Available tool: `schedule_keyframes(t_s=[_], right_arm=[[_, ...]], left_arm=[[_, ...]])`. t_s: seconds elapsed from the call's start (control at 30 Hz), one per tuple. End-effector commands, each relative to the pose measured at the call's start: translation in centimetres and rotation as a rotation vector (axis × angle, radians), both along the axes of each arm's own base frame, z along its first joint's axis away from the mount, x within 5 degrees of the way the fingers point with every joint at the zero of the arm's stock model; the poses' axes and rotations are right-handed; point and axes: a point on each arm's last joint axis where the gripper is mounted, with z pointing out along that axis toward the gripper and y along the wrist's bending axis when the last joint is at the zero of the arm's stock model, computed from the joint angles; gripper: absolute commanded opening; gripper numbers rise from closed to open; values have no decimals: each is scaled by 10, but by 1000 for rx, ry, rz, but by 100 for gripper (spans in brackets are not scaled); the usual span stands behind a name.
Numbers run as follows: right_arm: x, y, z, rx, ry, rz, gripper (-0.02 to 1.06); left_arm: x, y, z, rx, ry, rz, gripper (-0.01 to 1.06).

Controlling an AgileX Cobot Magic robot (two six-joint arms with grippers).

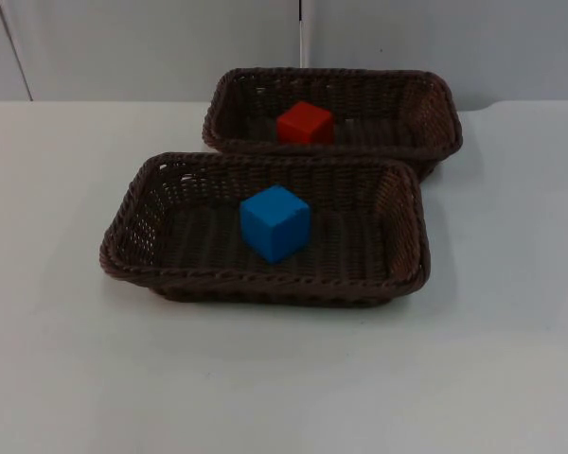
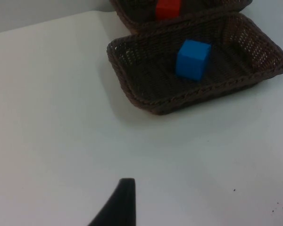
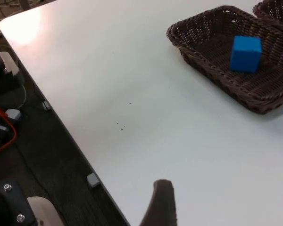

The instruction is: Pick up one cube with the left hand and place it into the upper basket. Pick up one cube with the right hand and place it into the lower basket.

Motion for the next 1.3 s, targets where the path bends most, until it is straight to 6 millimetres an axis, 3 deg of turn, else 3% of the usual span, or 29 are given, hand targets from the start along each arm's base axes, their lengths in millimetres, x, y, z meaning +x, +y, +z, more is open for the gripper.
schedule_keyframes(t_s=[0.0,0.5,0.57,0.6,0.7,1.27], right_arm=[[1,0,-2,-4,4,-3,66],[1,0,-2,-5,5,-3,68],[1,0,-2,-5,5,-3,82],[1,0,-2,-5,5,-3,82],[1,0,-2,-5,5,-3,105],[1,0,-2,-5,3,-2,105]], left_arm=[[0,0,-1,-5,-6,-1,105],[0,0,-1,-5,-6,-1,105],[0,0,-1,-5,-6,-1,105],[0,0,-1,-5,-6,-1,105],[0,0,-1,-5,-6,-1,105],[0,0,-1,-5,-6,-1,105]])
